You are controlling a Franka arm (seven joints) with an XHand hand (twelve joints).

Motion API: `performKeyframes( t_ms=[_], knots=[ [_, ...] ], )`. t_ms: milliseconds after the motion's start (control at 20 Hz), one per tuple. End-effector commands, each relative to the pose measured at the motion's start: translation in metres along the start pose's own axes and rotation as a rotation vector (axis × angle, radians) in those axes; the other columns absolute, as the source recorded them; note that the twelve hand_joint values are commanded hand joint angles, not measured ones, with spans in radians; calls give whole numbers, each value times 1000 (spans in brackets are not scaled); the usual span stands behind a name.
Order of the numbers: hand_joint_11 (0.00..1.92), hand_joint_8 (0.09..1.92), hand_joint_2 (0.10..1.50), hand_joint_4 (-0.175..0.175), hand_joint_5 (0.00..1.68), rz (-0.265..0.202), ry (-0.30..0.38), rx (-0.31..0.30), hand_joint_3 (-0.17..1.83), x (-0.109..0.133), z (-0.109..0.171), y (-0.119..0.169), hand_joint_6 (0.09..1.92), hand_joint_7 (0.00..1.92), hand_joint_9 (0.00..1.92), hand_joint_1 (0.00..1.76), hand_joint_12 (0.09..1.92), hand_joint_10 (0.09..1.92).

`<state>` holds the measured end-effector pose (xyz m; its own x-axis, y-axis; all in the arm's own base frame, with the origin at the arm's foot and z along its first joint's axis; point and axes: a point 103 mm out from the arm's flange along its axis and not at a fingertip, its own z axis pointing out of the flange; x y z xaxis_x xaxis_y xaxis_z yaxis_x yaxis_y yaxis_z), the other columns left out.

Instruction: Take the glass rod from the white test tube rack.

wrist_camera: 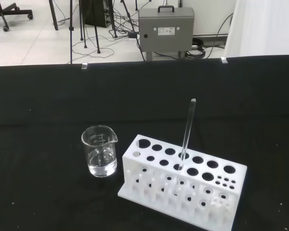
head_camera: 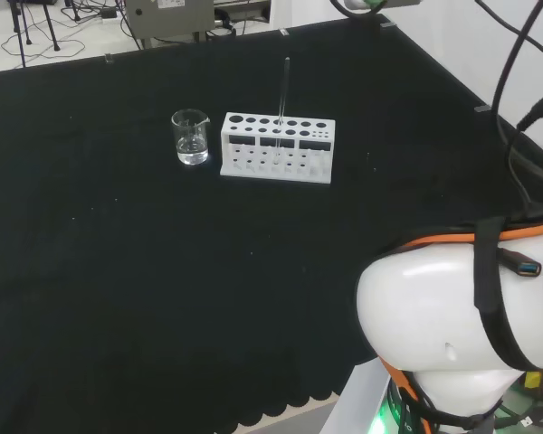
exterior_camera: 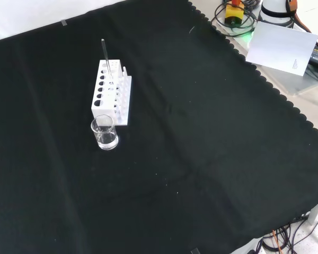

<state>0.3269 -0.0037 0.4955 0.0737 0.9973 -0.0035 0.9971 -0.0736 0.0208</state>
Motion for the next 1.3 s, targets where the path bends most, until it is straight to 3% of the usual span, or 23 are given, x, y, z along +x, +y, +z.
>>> performKeyframes(
  t_ms=[50,350,700,950,1300],
  knots=[
    [224,912,952,-154,230,-2,-14,28,438,-17,9,74,87,236,530,569,1429,896],
    [301,921,946,-158,309,-1,8,20,443,-33,4,116,87,407,640,558,1421,890],
    [352,931,955,-161,340,-21,11,70,446,-45,16,165,87,478,711,550,1421,897],
    [362,937,957,-162,351,-49,3,115,445,-56,40,200,87,507,727,552,1416,897],
    [392,940,969,-167,376,-65,9,150,444,-67,75,223,87,557,777,545,1408,890]
  ],
)
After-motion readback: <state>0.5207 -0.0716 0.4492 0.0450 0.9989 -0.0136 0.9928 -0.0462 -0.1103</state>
